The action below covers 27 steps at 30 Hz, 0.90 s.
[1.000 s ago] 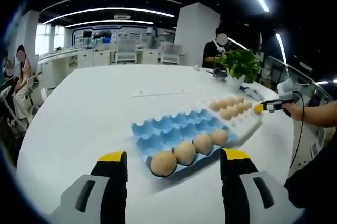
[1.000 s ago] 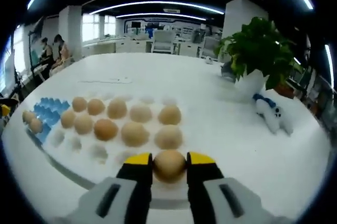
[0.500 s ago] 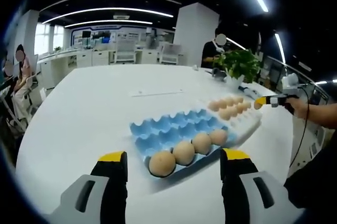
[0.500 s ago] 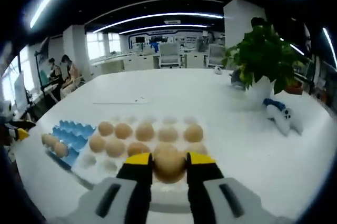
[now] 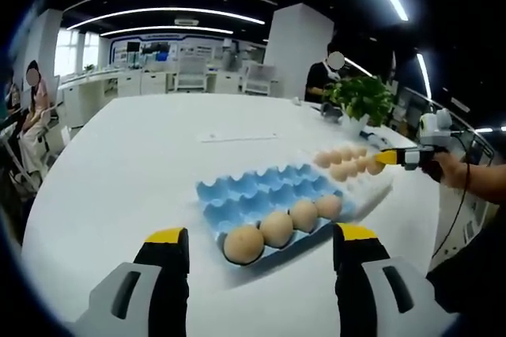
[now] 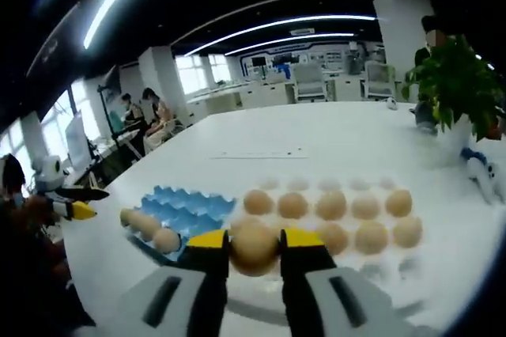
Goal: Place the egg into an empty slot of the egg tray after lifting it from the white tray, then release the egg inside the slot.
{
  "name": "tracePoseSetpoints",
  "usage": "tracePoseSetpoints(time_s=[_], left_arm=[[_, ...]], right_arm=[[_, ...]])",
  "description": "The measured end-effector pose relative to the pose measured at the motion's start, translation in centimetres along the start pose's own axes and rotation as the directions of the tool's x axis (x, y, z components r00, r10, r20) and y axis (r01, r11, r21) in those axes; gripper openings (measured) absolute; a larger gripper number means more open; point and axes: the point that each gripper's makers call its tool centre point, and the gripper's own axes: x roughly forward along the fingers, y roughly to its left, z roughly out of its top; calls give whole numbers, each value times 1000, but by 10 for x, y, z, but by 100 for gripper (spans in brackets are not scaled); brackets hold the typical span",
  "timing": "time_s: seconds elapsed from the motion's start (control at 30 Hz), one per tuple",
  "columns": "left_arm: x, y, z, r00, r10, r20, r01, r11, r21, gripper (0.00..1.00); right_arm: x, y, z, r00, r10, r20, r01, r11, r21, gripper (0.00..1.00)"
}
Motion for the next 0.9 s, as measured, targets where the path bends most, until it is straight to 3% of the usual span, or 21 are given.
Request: tracePoseSetpoints(time_s=[0.33,0.6,0.9], left_arm=[[-1,1,2,1000,1,10,-1,1000,-2,73],[-4,5,1,1000,19,18,-19,1000,-4,75],[-4,5,0,1000,19,18,-19,1000,-6,74]], right_arm=[[34,56,-18,990,131,-57,-134,990,-54,24],[52,67,-34,979,173,-110,-181,981,-68,24],[62,75,-40,966,231,-112,-240,968,-73,25]])
